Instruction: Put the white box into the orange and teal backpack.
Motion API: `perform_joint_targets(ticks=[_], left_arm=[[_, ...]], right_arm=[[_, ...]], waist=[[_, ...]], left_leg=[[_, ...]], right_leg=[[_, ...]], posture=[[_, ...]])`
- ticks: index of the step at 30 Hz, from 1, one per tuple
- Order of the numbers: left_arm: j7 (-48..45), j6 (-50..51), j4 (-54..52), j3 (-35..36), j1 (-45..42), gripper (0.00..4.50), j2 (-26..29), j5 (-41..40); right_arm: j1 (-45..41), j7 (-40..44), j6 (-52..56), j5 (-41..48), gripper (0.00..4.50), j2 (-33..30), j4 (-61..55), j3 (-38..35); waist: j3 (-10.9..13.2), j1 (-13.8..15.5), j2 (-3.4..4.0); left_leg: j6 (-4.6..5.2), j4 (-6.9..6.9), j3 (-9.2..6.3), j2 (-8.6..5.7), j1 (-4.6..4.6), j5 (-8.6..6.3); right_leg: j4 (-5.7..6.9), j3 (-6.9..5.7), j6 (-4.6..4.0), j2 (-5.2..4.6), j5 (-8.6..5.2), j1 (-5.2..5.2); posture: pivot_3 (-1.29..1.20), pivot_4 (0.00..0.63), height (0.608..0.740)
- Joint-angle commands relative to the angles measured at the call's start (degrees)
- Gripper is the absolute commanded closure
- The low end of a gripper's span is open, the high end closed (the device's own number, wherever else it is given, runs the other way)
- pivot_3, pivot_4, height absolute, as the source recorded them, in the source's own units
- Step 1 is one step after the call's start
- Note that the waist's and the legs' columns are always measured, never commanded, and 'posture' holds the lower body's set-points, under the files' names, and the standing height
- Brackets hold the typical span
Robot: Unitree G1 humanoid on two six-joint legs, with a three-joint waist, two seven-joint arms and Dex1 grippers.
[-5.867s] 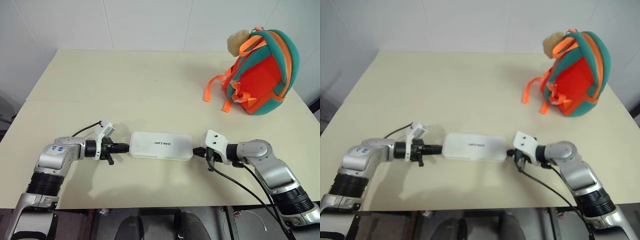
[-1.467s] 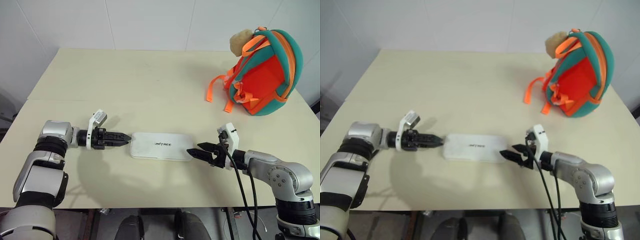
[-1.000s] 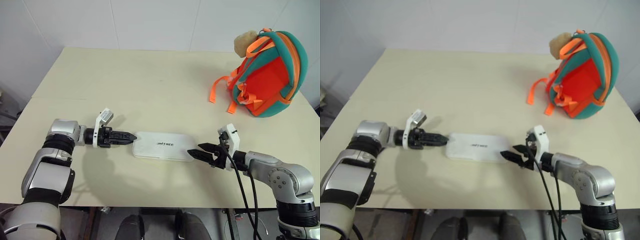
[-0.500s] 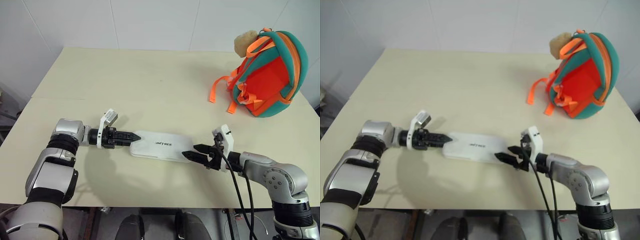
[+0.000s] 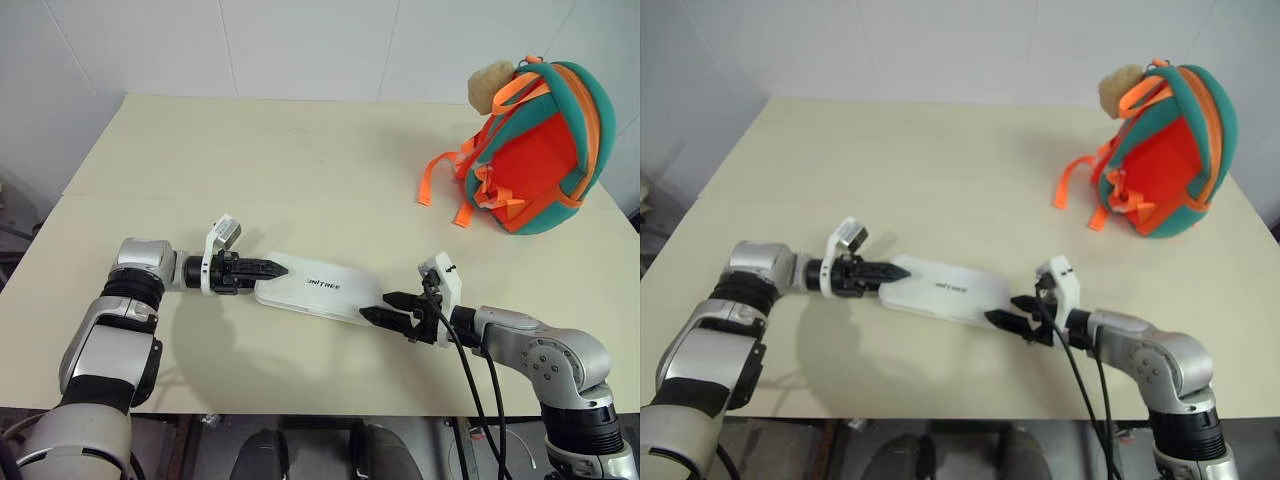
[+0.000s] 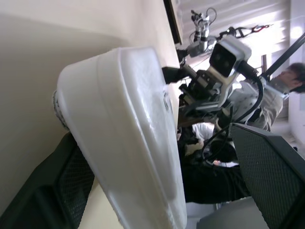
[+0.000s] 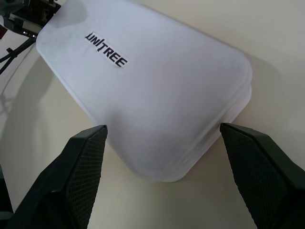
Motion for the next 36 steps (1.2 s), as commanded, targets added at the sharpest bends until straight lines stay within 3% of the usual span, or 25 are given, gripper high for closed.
perform_joint_targets(ticks=[1,8,11,20,36], left_arm=[[-6.4,-2.2,-0.3,0.0,-1.1,0.02,-0.3,-0.2],[-6.4,-3.0,-0.3,-2.6,-1.4,0.02,-0.9,-0.5],[-6.4,-3.5,0.6,-3.8,-2.0,0.59,-1.1,-0.2],[-6.4,-3.8,2.4,-4.2,-3.4,3.18,-0.9,-1.1],[-4.5,-1.8,2.4,2.2,-3.8,3.21,0.4,-1.5]], right_arm=[[0.7,0.8,-0.8,0.5,0.0,-0.8,-2.6,-0.2],[1.3,0.6,-0.9,0.5,0.0,-0.9,-3.4,-0.3],[1.5,0.5,-0.9,0.5,0.0,-1.0,-3.7,-0.6],[2.3,0.0,-1.0,0.7,0.0,-0.9,-4.5,-1.4],[1.3,0.3,-4.9,-0.6,0.0,-2.9,-4.3,-4.2]], waist=[[0.0,0.0,0.0],[0.0,0.0,0.0],[0.0,0.0,0.0],[0.0,0.0,-0.02],[0.0,0.0,-0.02]], left_leg=[[0.0,0.0,0.0,0.0,0.0,0.0],[0.0,0.01,0.0,0.0,0.0,0.0],[0.0,0.0,0.0,0.0,0.0,0.0],[0.01,0.02,-0.01,0.0,-0.01,0.0],[0.14,0.04,0.0,0.0,-0.01,-0.08]], right_leg=[[0.0,0.0,0.0,0.0,0.0,0.0],[0.0,0.0,0.0,0.0,0.0,0.0],[0.0,0.0,0.0,0.0,0.0,0.0],[-0.01,0.0,0.0,0.0,0.0,0.01],[0.0,-0.01,0.0,0.01,0.0,0.0]], posture=[[0.0,0.15,0.74],[0.0,0.15,0.74],[0.0,0.15,0.74],[0.0,0.15,0.74],[0.0,0.15,0.74]])
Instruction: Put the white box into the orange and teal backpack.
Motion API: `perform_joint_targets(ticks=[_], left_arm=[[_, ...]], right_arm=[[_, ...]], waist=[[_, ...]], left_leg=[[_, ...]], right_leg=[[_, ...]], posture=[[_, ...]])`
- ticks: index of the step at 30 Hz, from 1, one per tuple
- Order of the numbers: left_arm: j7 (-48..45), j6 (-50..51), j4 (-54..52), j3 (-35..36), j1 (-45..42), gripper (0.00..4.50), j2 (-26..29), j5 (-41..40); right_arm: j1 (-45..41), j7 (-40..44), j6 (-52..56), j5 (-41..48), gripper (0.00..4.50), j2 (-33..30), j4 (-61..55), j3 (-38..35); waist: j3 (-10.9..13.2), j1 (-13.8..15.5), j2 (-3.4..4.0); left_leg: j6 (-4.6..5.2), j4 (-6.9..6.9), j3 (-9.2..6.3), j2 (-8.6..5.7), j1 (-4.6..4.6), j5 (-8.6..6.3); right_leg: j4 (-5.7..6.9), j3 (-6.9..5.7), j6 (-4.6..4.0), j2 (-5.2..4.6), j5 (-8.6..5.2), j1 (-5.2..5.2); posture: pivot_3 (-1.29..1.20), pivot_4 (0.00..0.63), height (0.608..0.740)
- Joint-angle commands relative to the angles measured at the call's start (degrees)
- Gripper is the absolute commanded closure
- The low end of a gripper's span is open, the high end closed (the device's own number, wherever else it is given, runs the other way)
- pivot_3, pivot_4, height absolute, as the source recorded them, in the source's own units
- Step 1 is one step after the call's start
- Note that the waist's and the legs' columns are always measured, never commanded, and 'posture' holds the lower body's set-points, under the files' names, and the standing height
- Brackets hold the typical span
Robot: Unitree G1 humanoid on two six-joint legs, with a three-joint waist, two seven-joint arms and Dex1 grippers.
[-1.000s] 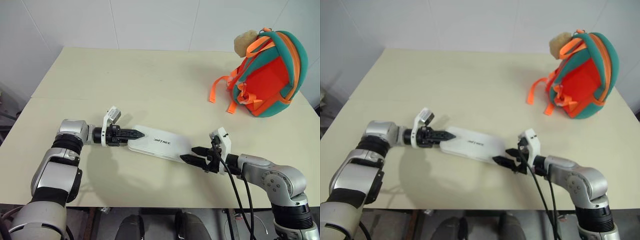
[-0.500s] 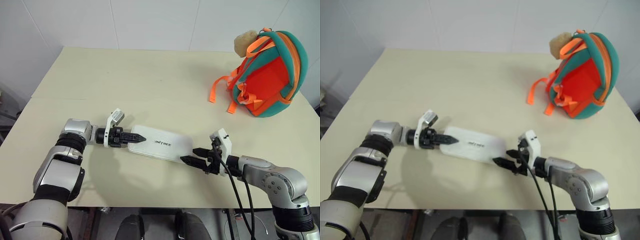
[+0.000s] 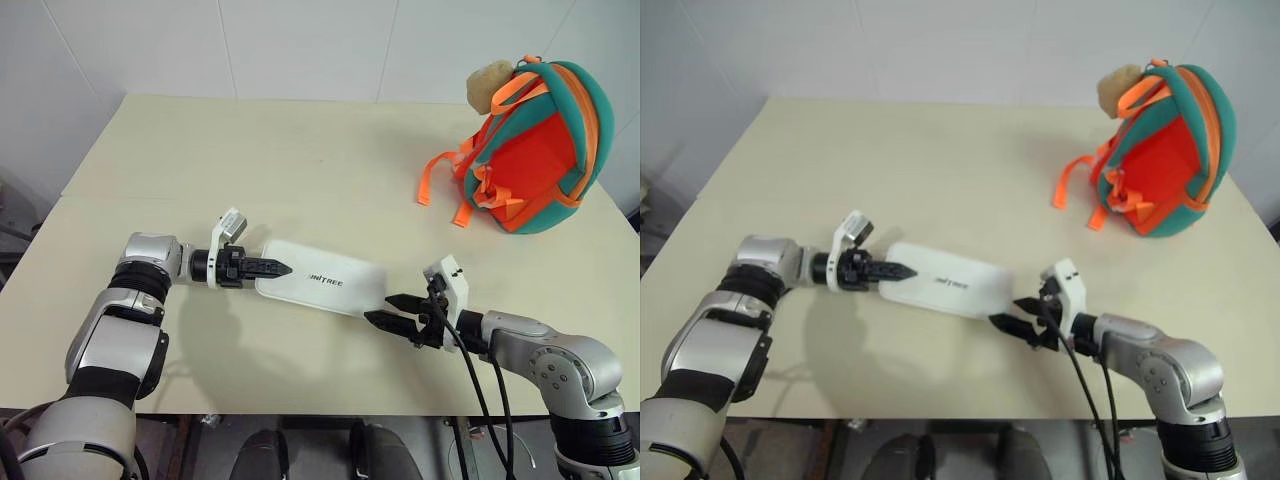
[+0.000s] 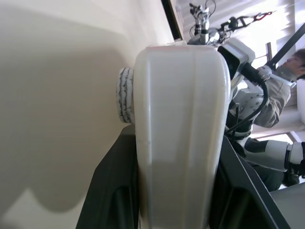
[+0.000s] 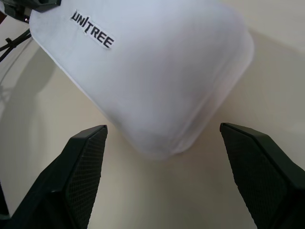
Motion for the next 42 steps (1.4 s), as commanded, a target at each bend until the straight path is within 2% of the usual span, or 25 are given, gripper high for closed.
perform_joint_targets(ticks=[1,11,19,24,30,42], left_arm=[[-3.8,1.5,0.1,3.9,-1.2,3.21,1.3,-0.9],[3.9,2.5,1.9,14.4,-1.2,3.21,2.9,-1.5],[6.8,9.5,-1.9,20.4,-0.2,3.21,5.1,-3.3],[7.4,11.8,-4.9,21.6,1.3,3.21,5.7,-3.9],[7.3,13.9,-5.7,22.5,1.8,3.21,5.9,-4.5],[4.9,17.2,-7.4,20.5,1.3,3.21,6.5,-5.5]], right_arm=[[-1.1,0.4,-2.7,0.0,0.0,-1.2,-1.7,-2.9],[-3.9,-2.0,-4.3,-0.7,0.0,-4.1,-2.5,-8.0],[-6.0,-9.6,-12.5,-9.3,0.0,-4.3,-0.5,-13.8],[-5.4,-14.4,-17.1,-13.3,0.0,-2.2,-1.1,-16.8],[-4.9,-19.5,-28.1,-21.8,0.0,-0.1,1.3,-17.8],[-11.1,-25.2,-41.6,-32.4,0.0,-2.5,19.9,-20.2]], waist=[[0.0,0.0,0.0],[0.0,0.0,0.0],[0.0,0.0,0.0],[0.0,0.0,0.0],[0.0,-0.1,0.0],[0.0,-0.3,0.02]], left_leg=[[0.0,0.0,0.0,0.0,-0.01,0.0],[-0.13,-0.01,0.01,0.0,-0.01,0.08],[-0.18,-0.06,0.04,0.0,-0.01,0.1],[-0.19,-0.06,0.12,-0.01,-0.01,0.11],[-0.24,-0.05,0.18,-0.01,0.0,0.14],[-0.3,-0.06,0.56,0.0,0.02,0.17]], right_leg=[[0.0,0.0,0.0,0.0,0.0,0.0],[-0.01,0.0,0.0,0.0,0.0,-0.01],[-0.02,-0.01,0.01,0.01,0.0,-0.01],[-0.04,-0.01,0.01,0.0,0.0,-0.01],[0.0,-0.01,0.02,0.03,0.0,-0.01],[0.01,0.02,0.01,0.02,0.0,-0.01]], posture=[[0.0,0.15,0.74],[0.0,0.15,0.74],[0.0,0.15,0.74],[0.0,0.15,0.74],[0.0,0.15,0.74],[0.0,0.15,0.74]])
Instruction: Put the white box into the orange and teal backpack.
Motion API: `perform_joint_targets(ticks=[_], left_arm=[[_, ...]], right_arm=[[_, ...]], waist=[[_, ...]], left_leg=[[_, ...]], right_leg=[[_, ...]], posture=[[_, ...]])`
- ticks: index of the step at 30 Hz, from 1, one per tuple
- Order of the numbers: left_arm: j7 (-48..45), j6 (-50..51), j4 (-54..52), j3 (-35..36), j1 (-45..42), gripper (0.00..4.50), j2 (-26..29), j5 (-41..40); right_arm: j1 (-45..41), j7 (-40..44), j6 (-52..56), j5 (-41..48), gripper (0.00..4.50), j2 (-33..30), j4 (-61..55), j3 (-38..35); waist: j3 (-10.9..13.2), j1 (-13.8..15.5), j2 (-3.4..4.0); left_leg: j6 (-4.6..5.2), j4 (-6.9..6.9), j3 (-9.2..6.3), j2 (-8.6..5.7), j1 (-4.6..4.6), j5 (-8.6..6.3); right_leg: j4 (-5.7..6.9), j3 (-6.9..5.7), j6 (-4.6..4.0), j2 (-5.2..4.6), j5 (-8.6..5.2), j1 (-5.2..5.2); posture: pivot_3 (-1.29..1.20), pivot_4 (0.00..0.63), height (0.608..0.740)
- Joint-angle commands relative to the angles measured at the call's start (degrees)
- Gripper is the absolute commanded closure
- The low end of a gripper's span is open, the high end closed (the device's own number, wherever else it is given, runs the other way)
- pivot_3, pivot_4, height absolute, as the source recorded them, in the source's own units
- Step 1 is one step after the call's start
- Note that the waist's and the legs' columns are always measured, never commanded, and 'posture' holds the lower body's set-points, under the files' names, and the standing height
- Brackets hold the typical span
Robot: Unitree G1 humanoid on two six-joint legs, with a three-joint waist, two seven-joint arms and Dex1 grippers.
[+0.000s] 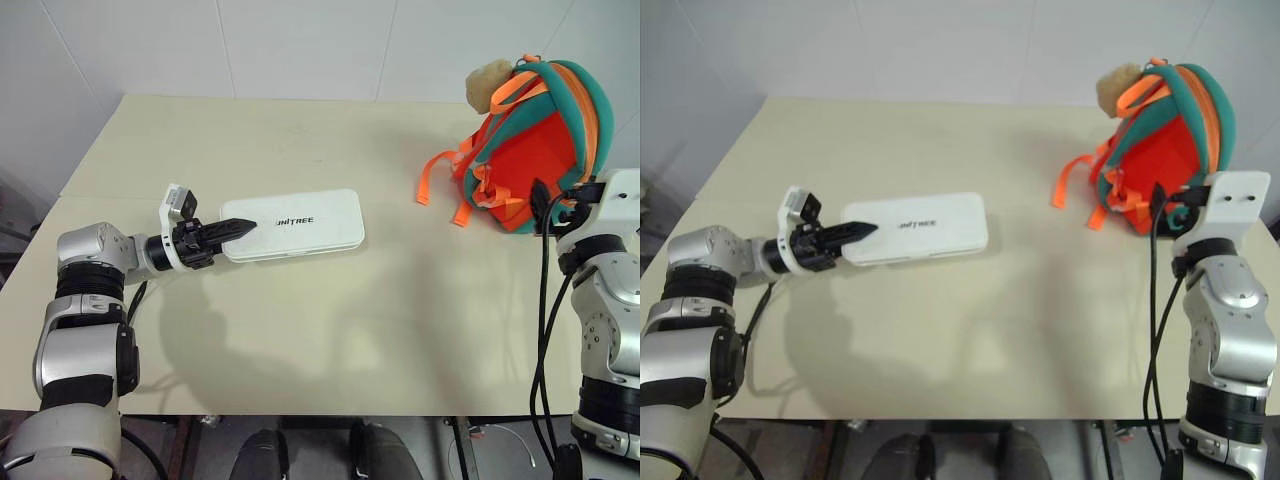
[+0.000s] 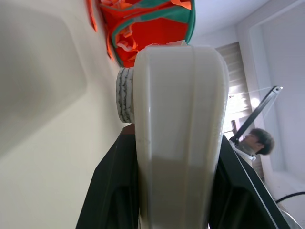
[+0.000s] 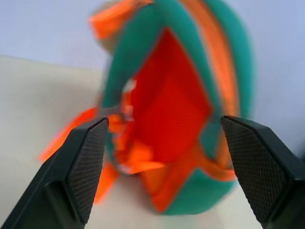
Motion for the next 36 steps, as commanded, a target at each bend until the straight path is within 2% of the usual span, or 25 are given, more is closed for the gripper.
perform_joint_targets(ticks=[1,11,21,36], left_arm=[[-1.6,0.8,-2.4,0.0,-1.1,3.21,1.2,-1.9],[-4.2,3.1,-4.2,-3.2,-0.5,3.21,2.9,-2.1],[-4.3,4.6,-5.8,-3.6,0.0,3.21,4.2,-2.9],[-2.3,5.2,-8.3,-2.5,2.1,3.21,5.3,-4.1]], right_arm=[[-2.7,-0.2,-4.4,-1.7,0.0,-2.5,4.5,-2.1],[-11.4,7.1,-8.7,-0.6,0.0,-5.6,22.9,-1.1],[-20.9,15.4,-15.1,-1.0,0.0,-8.2,41.1,1.2],[-34.9,17.0,-25.7,-4.8,0.0,-10.3,68.0,4.7]], waist=[[0.0,-0.1,0.0],[0.0,-1.3,0.02],[0.0,-1.6,0.04],[0.0,-1.7,0.06]], left_leg=[[0.0,0.0,0.0,0.0,0.0,0.0],[-0.04,-0.01,0.02,0.0,0.04,0.06],[-0.13,-0.07,0.06,0.02,0.09,0.18],[-0.21,-0.09,0.08,0.01,0.09,0.24]], right_leg=[[0.0,0.0,0.0,0.0,0.0,0.0],[0.04,0.03,0.01,0.0,0.0,0.01],[0.06,0.07,0.01,0.01,0.0,0.0],[0.06,0.09,0.01,-0.01,0.0,0.0]], posture=[[0.0,0.15,0.74],[0.0,0.15,0.74],[0.0,0.15,0.74],[0.0,0.15,0.74]])
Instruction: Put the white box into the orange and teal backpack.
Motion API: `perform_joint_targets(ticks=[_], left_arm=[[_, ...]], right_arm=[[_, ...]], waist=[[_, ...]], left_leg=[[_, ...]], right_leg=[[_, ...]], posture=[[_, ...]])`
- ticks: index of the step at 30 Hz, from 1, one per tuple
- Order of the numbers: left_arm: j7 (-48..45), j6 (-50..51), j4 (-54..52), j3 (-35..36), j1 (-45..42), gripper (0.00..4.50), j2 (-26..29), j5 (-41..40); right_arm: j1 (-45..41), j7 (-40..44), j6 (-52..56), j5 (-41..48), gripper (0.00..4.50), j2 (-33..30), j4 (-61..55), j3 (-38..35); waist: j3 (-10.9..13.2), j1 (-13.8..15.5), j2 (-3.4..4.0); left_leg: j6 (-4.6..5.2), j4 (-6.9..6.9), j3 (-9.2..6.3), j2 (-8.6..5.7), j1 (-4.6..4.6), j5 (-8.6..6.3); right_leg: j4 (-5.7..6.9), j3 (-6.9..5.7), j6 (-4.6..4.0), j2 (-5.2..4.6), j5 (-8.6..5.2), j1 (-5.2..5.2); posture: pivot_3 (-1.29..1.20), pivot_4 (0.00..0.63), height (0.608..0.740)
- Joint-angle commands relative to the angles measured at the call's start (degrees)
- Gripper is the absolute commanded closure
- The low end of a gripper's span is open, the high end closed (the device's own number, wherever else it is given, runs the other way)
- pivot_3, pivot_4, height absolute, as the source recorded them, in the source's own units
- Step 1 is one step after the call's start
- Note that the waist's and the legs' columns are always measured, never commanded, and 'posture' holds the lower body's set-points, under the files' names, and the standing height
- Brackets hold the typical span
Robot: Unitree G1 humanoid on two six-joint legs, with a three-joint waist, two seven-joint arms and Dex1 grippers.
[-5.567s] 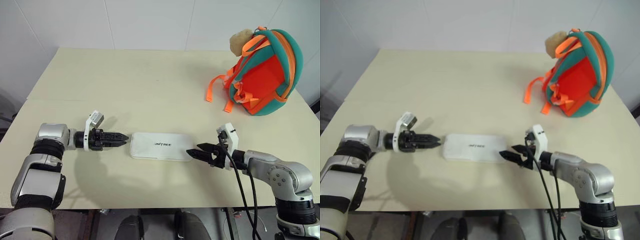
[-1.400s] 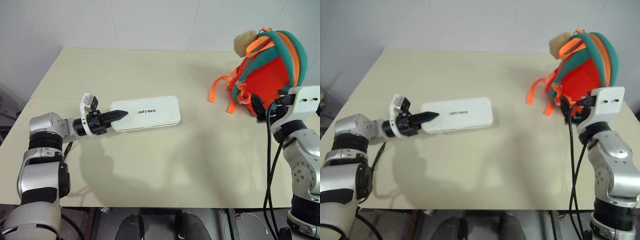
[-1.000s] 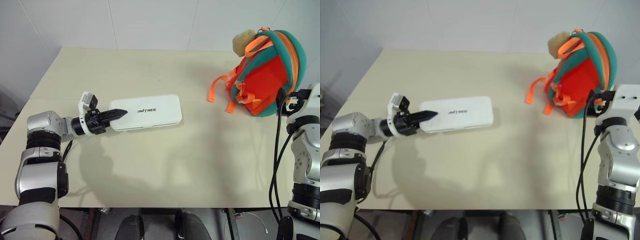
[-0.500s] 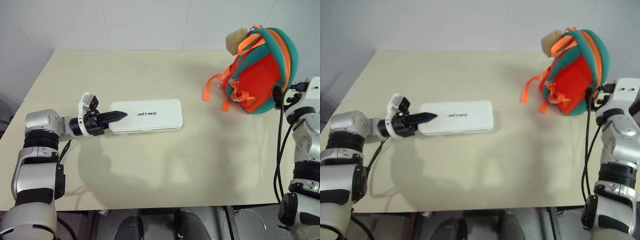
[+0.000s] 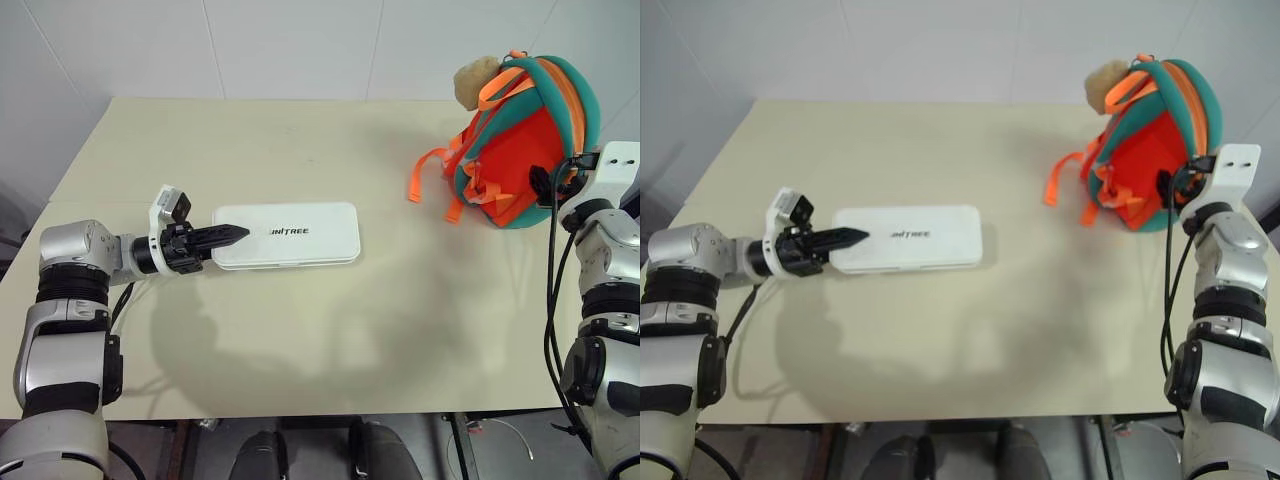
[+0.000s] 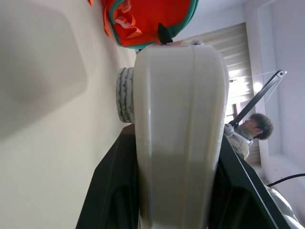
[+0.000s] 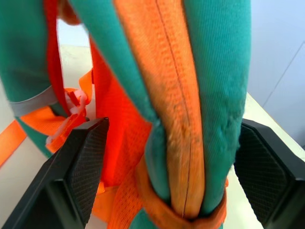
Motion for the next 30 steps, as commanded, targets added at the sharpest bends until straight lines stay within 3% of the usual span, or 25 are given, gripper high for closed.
perform_joint_targets(ticks=[1,4,15,23,30], left_arm=[[-0.1,0.1,-2.1,1.8,-0.1,3.21,1.4,-2.3],[0.4,0.5,-2.7,2.2,0.3,3.21,1.7,-2.9],[1.9,0.3,-2.6,2.9,0.6,3.21,1.9,-3.8],[1.6,-0.9,-1.4,2.6,0.2,3.21,1.8,-3.5],[1.2,-2.2,0.3,1.8,-0.7,3.21,1.1,-3.0]], right_arm=[[-3.0,0.1,-2.6,-0.7,0.0,-1.8,3.3,0.4],[-4.7,0.5,-2.7,-0.3,0.59,-1.3,5.0,0.4],[-5.1,1.6,-3.2,-0.3,4.01,0.0,5.5,1.6],[-3.0,6.2,1.2,1.0,4.02,0.8,-2.6,2.7],[6.7,8.2,16.5,5.7,4.02,2.7,-25.1,2.6]], waist=[[0.0,-0.1,0.0],[0.0,-0.2,0.0],[0.0,-0.9,0.0],[0.0,-1.2,0.01],[0.0,-1.0,0.01]], left_leg=[[0.0,0.0,0.0,0.0,0.0,0.0],[-0.02,0.0,0.0,0.0,0.0,0.01],[-0.06,-0.01,0.0,0.0,0.0,0.03],[-0.08,0.0,0.0,0.0,0.02,0.05],[-0.08,-0.04,0.0,0.02,0.02,0.05]], right_leg=[[0.0,-0.01,0.0,0.01,0.0,0.0],[0.0,0.0,0.0,0.0,0.0,0.0],[0.01,0.0,0.0,0.0,0.0,0.0],[0.05,0.01,0.01,0.0,0.0,0.0],[0.05,0.02,0.01,0.02,0.0,-0.02]], posture=[[0.0,0.15,0.74],[0.0,0.15,0.74],[0.0,0.15,0.74],[0.0,0.15,0.74],[0.0,0.15,0.74]])
